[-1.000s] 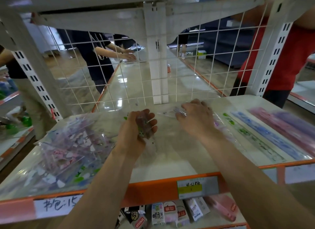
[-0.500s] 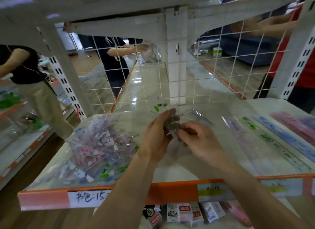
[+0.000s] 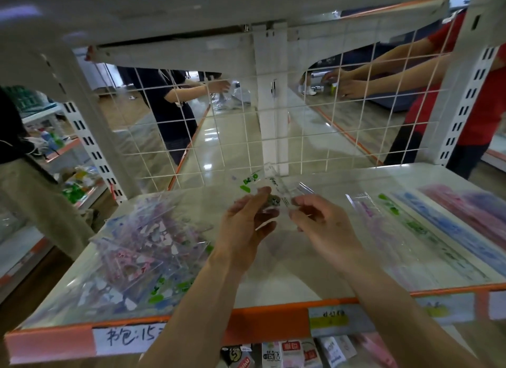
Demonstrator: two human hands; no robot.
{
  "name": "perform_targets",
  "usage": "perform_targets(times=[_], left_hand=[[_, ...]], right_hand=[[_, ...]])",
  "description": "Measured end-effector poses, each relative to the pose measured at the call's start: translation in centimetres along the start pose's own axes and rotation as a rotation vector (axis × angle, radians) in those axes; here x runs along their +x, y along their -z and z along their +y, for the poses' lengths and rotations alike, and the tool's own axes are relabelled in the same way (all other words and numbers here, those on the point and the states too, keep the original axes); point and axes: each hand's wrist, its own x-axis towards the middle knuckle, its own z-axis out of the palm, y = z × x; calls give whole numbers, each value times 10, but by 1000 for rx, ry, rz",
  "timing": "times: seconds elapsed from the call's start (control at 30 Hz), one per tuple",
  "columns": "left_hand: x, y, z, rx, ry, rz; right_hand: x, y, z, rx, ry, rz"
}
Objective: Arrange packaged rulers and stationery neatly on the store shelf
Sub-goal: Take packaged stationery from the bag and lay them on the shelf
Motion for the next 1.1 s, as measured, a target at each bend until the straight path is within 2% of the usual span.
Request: perform_targets(times=[0.13,0.3,0.47,0.67,0.9,1.1], left_hand=[[0,-3,0,-19,-6,36],[-4,-4,3,-11,7,37],[-4,-5,2,1,27,73],[1,0,1,-55,-64,302],[-1,-10,1,58,-151,303],[-2,-9,1,74,-150,276]], right_hand=[[4,3,4,-45,21,99],[2,2,3,-108,37,99],[-2,1,0,-394,92,33],[-7,18,6,-795,18,-40],[-15,31,9,-1006,28,23],[-15,28,10,-1044,75,67]])
